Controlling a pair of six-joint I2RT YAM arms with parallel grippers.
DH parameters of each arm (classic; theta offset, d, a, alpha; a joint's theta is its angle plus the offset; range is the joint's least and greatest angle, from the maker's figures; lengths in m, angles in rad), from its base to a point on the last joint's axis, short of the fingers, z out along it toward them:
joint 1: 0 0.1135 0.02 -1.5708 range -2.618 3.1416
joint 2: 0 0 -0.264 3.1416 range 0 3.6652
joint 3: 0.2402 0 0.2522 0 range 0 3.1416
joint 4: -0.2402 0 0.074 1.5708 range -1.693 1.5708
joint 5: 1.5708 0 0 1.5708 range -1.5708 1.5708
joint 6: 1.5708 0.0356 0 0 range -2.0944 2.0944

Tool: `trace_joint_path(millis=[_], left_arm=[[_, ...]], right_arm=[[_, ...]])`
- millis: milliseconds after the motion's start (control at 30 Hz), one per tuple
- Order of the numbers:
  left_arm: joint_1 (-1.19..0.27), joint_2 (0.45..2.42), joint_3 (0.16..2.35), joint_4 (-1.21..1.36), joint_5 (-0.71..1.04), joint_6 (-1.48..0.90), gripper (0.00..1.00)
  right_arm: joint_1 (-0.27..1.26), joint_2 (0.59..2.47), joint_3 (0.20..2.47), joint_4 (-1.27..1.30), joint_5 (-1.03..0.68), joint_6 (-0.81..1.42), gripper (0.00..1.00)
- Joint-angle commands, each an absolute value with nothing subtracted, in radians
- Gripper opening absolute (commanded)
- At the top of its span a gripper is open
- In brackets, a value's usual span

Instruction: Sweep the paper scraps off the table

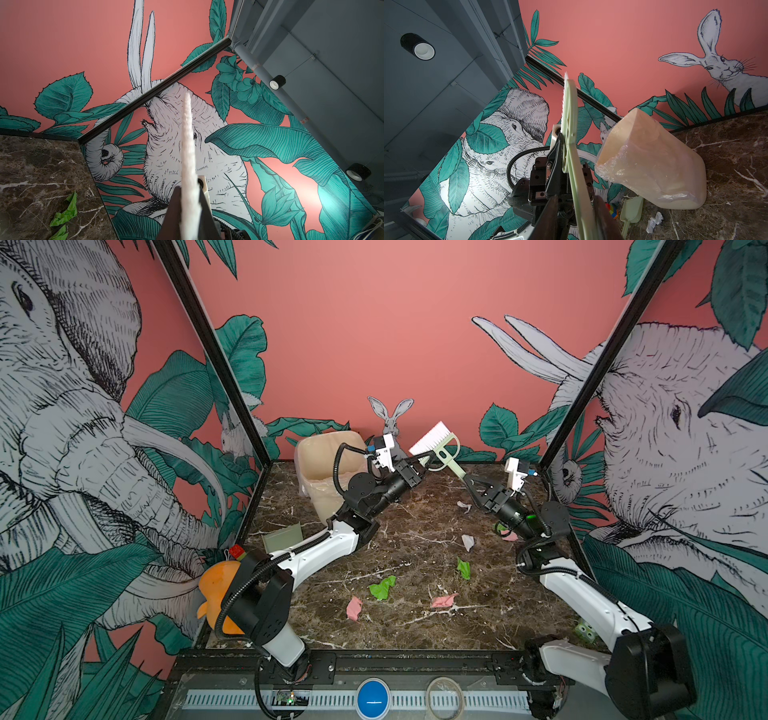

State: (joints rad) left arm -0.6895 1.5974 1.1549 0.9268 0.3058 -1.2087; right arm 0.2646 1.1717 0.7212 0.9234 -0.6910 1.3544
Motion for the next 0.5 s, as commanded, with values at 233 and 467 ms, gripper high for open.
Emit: trace_joint_path(millis=[233, 467], left_arm=[[-0.695, 1.568, 1.138, 0.931, 0.319, -1.201, 0.0], [-0.695, 1.567, 1.134, 0.931, 0.315, -1.2, 0.0]], right_arm=[[0.261, 1.17, 0.753, 1.002, -0.675, 1.404, 0.21], [0.261, 1.164, 0.755, 0.982, -0.673, 1.4, 0.07]])
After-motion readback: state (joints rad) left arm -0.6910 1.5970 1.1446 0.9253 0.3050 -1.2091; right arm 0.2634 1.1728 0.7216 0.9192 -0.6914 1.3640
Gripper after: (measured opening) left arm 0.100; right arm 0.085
